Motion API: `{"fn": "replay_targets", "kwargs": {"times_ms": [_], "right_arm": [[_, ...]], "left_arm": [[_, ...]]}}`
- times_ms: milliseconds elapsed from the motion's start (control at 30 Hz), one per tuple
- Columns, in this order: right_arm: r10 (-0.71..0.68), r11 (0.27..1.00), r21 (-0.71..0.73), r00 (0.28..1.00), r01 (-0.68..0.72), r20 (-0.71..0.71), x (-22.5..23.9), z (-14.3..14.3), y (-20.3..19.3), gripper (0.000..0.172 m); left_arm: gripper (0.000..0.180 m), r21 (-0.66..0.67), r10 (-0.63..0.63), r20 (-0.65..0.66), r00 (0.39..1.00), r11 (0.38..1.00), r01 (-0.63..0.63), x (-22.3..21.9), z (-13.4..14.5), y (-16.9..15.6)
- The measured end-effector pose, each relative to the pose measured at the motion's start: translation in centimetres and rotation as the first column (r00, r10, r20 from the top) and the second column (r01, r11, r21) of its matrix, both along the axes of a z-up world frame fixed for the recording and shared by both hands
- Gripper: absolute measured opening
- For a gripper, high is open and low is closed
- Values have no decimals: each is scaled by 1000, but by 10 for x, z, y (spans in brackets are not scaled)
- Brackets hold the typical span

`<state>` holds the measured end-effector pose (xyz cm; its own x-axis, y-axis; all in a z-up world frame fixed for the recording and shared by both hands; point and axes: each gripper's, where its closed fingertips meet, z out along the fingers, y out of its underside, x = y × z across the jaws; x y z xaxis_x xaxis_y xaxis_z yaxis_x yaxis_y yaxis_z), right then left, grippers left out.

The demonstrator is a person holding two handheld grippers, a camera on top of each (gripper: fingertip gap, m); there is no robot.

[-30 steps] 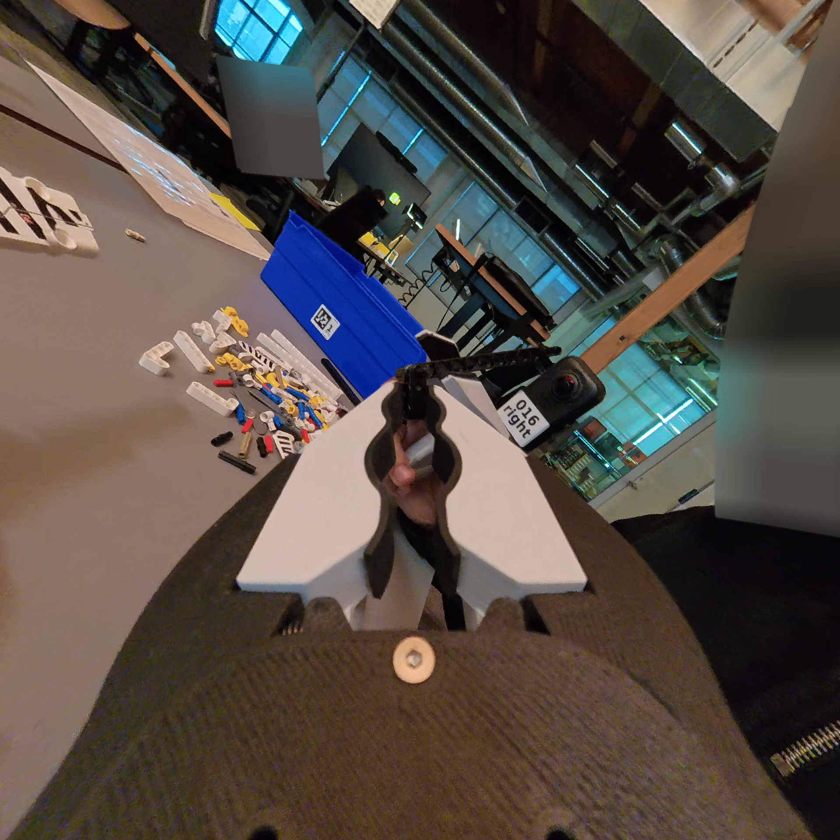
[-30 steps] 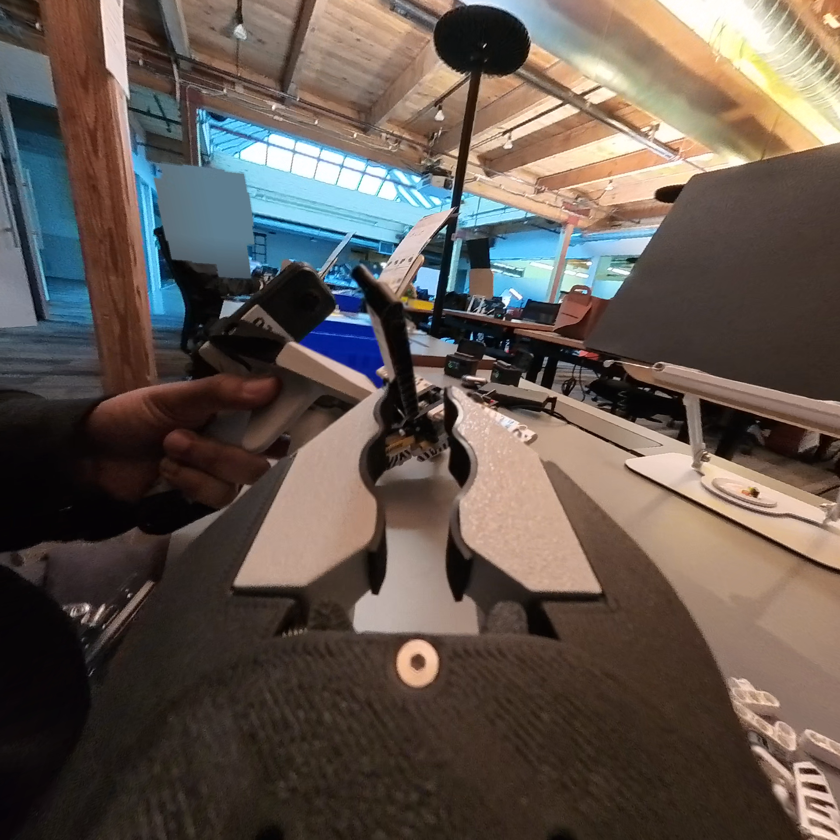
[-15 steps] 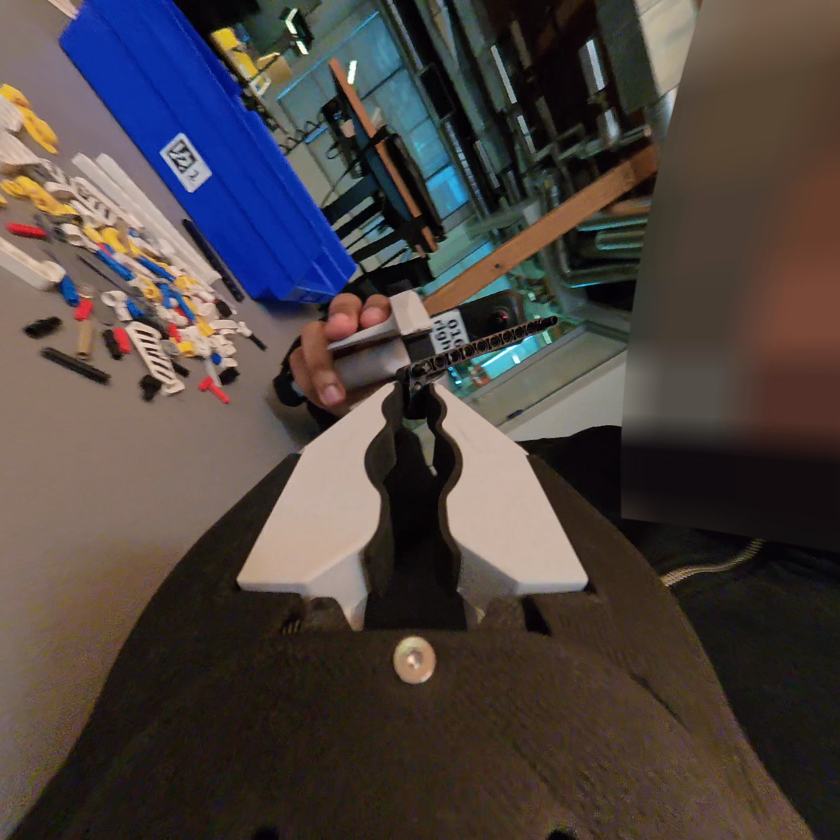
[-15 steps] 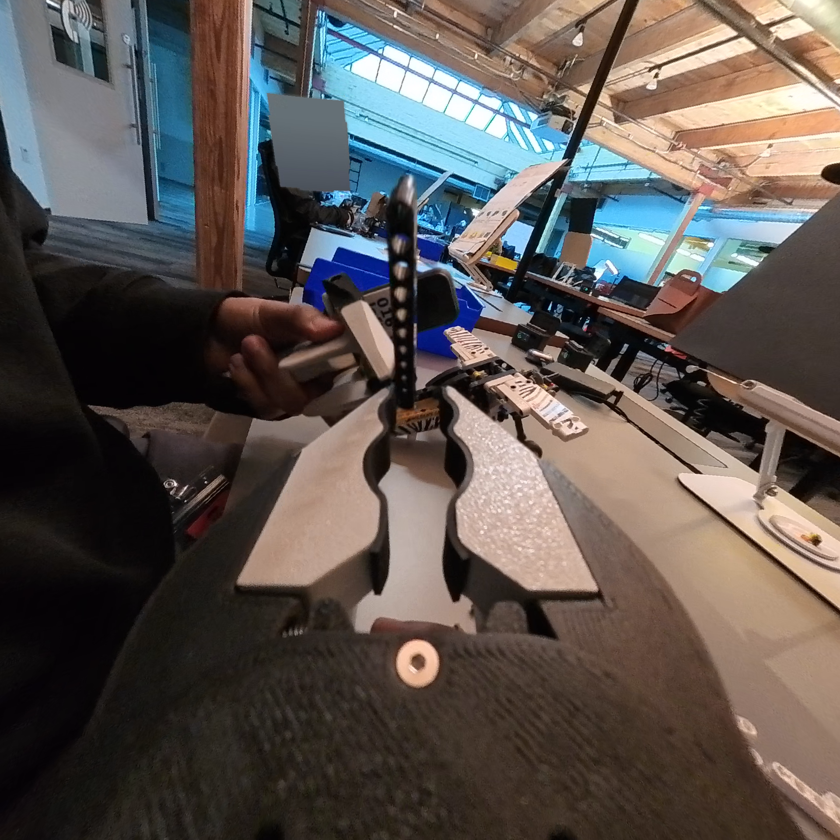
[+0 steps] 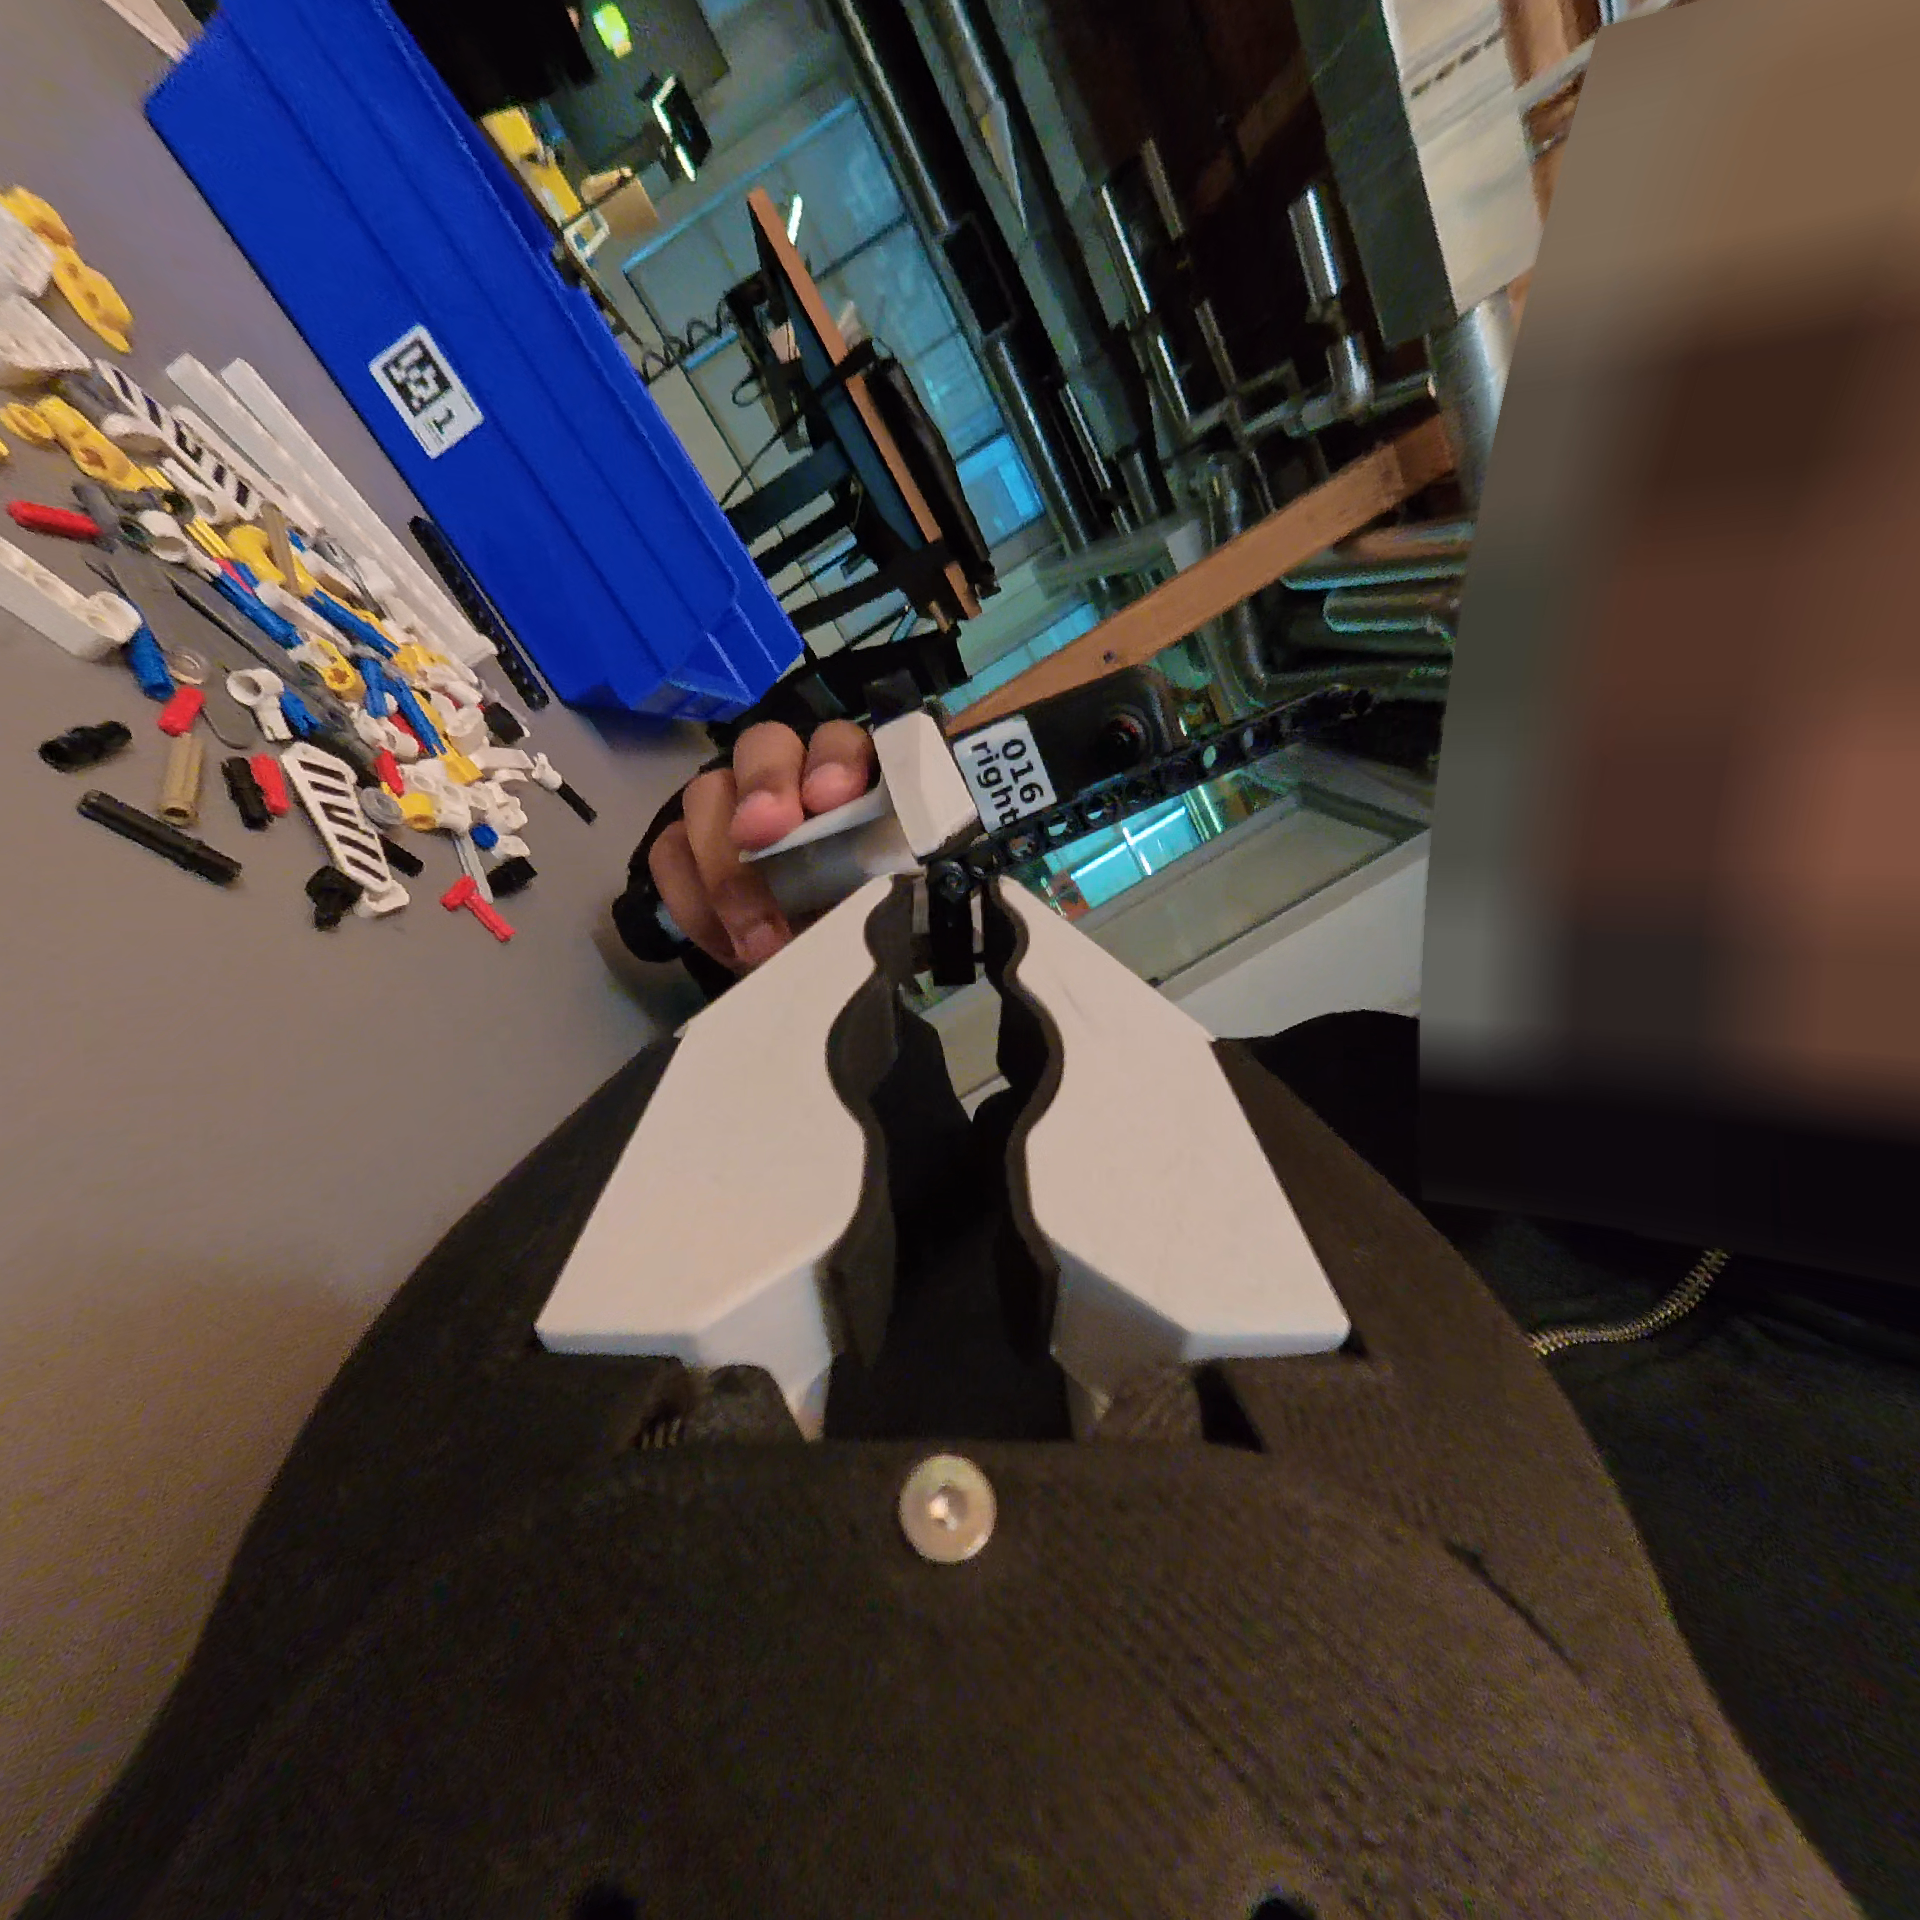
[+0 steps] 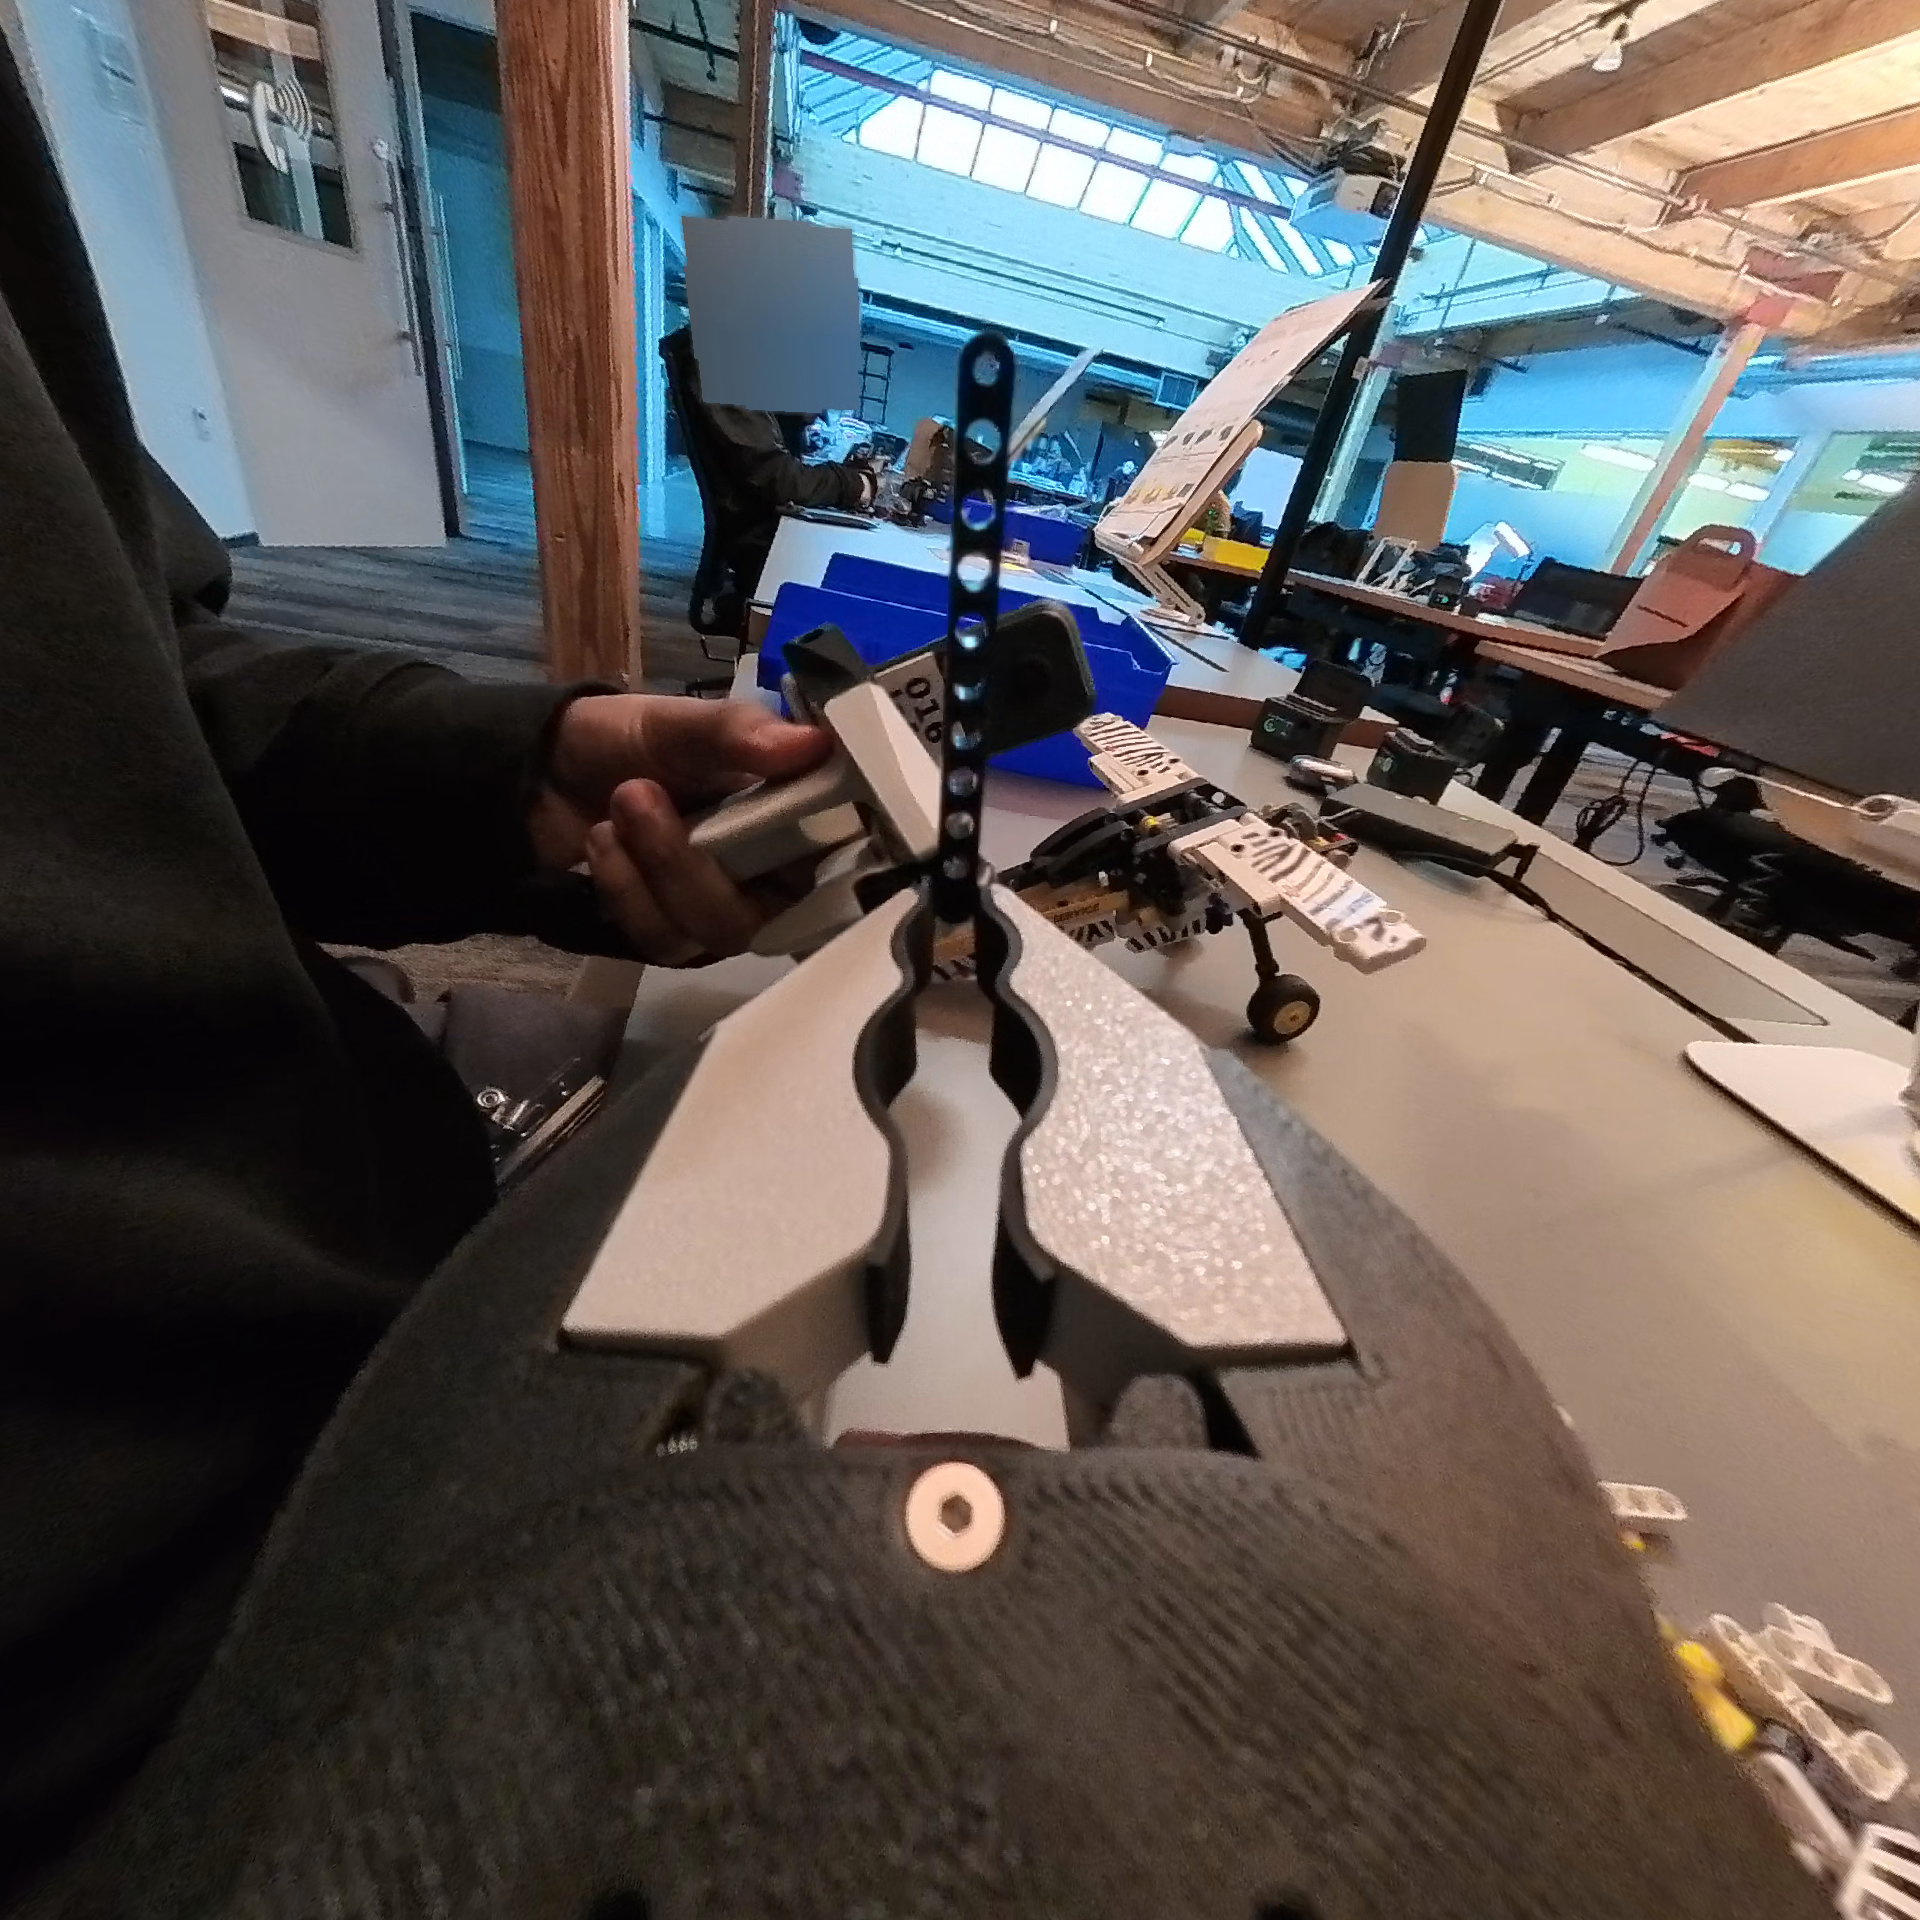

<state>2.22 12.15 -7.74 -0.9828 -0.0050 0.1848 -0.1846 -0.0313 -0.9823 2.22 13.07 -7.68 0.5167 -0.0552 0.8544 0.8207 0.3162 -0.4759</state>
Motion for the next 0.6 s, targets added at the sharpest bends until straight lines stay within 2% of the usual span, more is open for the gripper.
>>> {"fn": "replay_targets", "kwargs": {"times_ms": [67,467,600], "right_arm": [[8,1000,4,1000,-9,14,0,-1,0,5],[53,999,-5,998,-53,26,6,-4,-1,5],[54,998,11,997,-55,47,5,-2,0,5]], "left_arm": [[4,3,2,-5,1000,1000,-2,0,0,-1],[3,-33,-37,2,999,999,37,5,-5,0],[0,-35,-9,-7,1000,999,9,2,-3,-1]]}}
